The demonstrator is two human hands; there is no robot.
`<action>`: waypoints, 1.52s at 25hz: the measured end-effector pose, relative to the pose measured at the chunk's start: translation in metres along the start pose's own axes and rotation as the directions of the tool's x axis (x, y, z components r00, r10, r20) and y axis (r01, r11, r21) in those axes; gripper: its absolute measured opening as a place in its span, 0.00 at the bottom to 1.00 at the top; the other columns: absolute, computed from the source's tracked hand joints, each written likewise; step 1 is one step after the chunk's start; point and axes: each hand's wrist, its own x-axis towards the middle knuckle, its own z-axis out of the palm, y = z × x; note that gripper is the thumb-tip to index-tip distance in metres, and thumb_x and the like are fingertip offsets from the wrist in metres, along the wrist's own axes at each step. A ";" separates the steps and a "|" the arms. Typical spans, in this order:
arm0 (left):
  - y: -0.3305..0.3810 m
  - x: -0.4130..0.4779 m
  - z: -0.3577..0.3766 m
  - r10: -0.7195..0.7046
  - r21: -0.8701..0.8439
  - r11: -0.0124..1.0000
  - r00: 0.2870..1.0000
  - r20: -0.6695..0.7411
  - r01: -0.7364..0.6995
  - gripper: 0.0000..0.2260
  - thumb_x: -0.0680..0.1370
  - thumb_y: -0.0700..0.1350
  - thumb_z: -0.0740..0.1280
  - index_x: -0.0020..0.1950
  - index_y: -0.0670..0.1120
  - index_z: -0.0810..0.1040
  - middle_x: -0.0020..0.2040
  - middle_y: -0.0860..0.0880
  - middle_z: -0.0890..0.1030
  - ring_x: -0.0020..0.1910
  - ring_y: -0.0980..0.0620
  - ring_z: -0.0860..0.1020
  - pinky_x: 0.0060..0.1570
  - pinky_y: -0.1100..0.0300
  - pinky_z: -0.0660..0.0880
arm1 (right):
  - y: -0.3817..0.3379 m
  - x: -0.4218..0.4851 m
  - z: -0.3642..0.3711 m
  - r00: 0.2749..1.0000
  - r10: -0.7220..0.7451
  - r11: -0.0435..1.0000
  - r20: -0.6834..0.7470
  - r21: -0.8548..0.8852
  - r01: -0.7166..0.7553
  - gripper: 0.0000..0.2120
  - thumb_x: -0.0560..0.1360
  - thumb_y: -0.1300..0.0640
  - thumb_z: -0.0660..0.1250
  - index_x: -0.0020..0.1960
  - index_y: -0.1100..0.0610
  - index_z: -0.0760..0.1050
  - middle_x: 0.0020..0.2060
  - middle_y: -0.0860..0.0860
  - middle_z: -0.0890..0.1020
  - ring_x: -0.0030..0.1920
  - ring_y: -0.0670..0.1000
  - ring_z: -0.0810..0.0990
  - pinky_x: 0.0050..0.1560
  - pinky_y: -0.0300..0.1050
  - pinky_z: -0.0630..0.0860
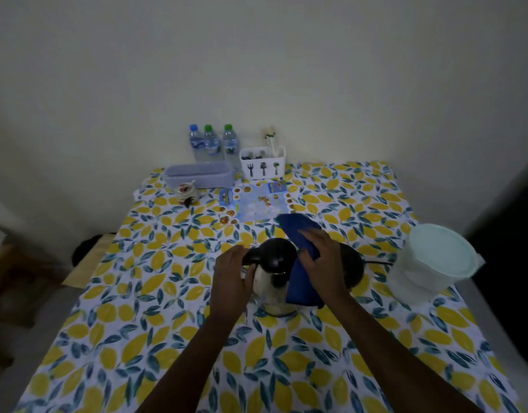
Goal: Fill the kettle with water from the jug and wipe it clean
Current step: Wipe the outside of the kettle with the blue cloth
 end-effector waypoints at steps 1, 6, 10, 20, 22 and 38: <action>-0.012 0.007 -0.006 -0.053 -0.008 0.999 0.997 0.063 0.053 0.17 0.79 0.45 0.65 0.66 0.40 0.73 0.65 0.40 0.76 0.66 0.41 0.72 0.65 0.48 0.70 | -0.013 0.011 0.012 0.999 -0.024 0.999 0.045 -0.028 0.026 0.17 0.76 0.60 0.65 0.65 0.55 0.75 0.65 0.55 0.76 0.65 0.58 0.72 0.67 0.56 0.68; -0.039 0.031 -0.019 -0.193 -0.119 0.967 0.953 0.234 0.225 0.15 0.78 0.49 0.68 0.62 0.44 0.78 0.58 0.43 0.82 0.56 0.43 0.79 0.54 0.52 0.74 | -0.037 0.042 0.054 0.914 0.194 0.881 0.357 -0.473 -0.002 0.21 0.79 0.44 0.55 0.71 0.46 0.67 0.71 0.51 0.69 0.67 0.63 0.66 0.63 0.63 0.67; -0.048 0.041 -0.021 -0.185 -0.184 0.953 0.944 0.274 0.240 0.13 0.75 0.48 0.72 0.57 0.46 0.82 0.54 0.44 0.85 0.52 0.45 0.82 0.50 0.59 0.74 | -0.039 0.018 0.069 0.961 0.054 0.744 0.271 -0.653 0.142 0.23 0.77 0.38 0.55 0.69 0.44 0.69 0.72 0.49 0.70 0.69 0.63 0.65 0.63 0.65 0.65; -0.058 0.045 -0.017 -0.127 -0.215 0.958 0.952 0.280 0.191 0.13 0.74 0.47 0.72 0.57 0.46 0.82 0.52 0.45 0.85 0.48 0.47 0.83 0.50 0.59 0.75 | -0.044 -0.011 0.075 0.981 -0.121 0.636 0.149 -0.748 0.192 0.19 0.76 0.45 0.64 0.65 0.49 0.74 0.65 0.51 0.77 0.62 0.63 0.74 0.53 0.62 0.74; -0.057 0.045 -0.017 -0.143 -0.196 0.959 0.947 0.287 0.204 0.14 0.75 0.47 0.72 0.59 0.45 0.81 0.54 0.44 0.84 0.51 0.46 0.82 0.52 0.57 0.75 | -0.055 0.001 0.077 0.987 -0.032 0.658 0.156 -0.740 0.139 0.18 0.77 0.46 0.61 0.64 0.51 0.74 0.65 0.51 0.77 0.63 0.62 0.72 0.55 0.61 0.72; -0.012 0.069 -0.019 0.030 -0.050 0.999 0.786 0.617 0.001 0.31 0.76 0.59 0.67 0.75 0.48 0.63 0.75 0.46 0.67 0.73 0.44 0.66 0.71 0.47 0.65 | -0.007 0.042 0.004 0.931 0.338 0.940 0.141 -0.006 -0.340 0.13 0.79 0.51 0.62 0.55 0.58 0.78 0.53 0.59 0.81 0.44 0.54 0.77 0.45 0.49 0.71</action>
